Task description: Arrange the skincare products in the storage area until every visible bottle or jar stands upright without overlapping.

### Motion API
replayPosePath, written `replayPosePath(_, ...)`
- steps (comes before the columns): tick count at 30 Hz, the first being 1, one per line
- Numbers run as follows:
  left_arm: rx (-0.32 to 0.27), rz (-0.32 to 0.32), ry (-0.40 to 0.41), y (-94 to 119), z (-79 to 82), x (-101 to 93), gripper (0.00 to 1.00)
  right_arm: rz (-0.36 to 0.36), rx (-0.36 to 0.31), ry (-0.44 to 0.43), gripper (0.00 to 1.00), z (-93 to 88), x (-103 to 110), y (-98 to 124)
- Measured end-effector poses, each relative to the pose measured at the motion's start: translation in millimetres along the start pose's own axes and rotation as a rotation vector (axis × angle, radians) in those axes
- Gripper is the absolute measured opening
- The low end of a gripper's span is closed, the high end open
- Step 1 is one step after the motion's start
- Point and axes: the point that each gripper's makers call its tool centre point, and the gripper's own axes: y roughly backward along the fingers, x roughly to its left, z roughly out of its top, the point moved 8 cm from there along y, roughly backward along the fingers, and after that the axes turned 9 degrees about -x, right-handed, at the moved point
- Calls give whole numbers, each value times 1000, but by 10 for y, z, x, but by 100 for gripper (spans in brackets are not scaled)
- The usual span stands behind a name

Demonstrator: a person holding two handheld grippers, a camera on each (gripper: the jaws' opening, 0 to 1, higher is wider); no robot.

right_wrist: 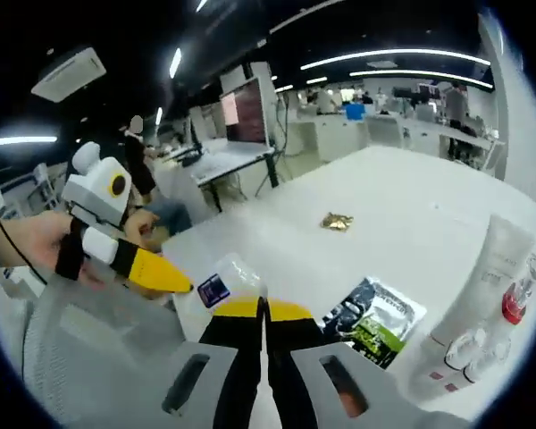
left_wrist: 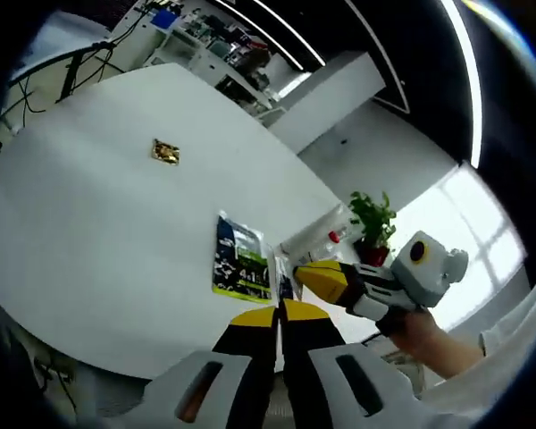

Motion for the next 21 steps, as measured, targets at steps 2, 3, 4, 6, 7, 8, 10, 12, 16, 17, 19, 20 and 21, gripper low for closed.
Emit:
replayPosePath(2, 19, 6, -16, -64, 8, 97, 0, -8, 20, 13, 1, -60, -25, -95)
replayPosePath(3, 38, 11, -16, -110, 13, 166, 0, -11, 34, 19, 1, -91, -43, -140)
replayPosePath(4, 46, 16, -13, -124, 14, 192, 0, -16, 50, 25, 1, -126, -66, -201)
replayPosePath(6, 57, 26, -10, -194, 36, 292, 0, -28, 68, 35, 1, -176, -105, -298)
replayPosePath(7, 66, 29, -8, -231, 46, 344, 0, -31, 76, 37, 1, -189, -111, -329)
replayPosePath(8, 72, 32, -8, -258, 52, 381, 0, -34, 78, 38, 1, -207, -131, -372)
replayPosePath(10, 88, 43, -14, -318, 60, 470, 0, -41, 95, 37, 1, -252, -173, -470)
replayPosePath(12, 96, 52, -18, -367, 70, 551, 0, -45, 103, 55, 1, -286, -198, -571)
replayPosePath(16, 110, 76, 3, -459, 86, 688, 0, -48, 128, 81, 1, -358, -264, -722)
replayPosePath(17, 114, 84, 0, -479, 92, 709, 0, -43, 133, 94, 1, -394, -293, -780)
replayPosePath(19, 123, 101, -11, -541, 103, 764, 0, -45, 145, 97, 1, -433, -327, -839)
replayPosePath(20, 128, 105, -12, -570, 105, 784, 0, -49, 150, 109, 1, -456, -352, -871)
replayPosePath(21, 134, 106, -18, -601, 104, 804, 0, -57, 159, 117, 1, -464, -368, -891)
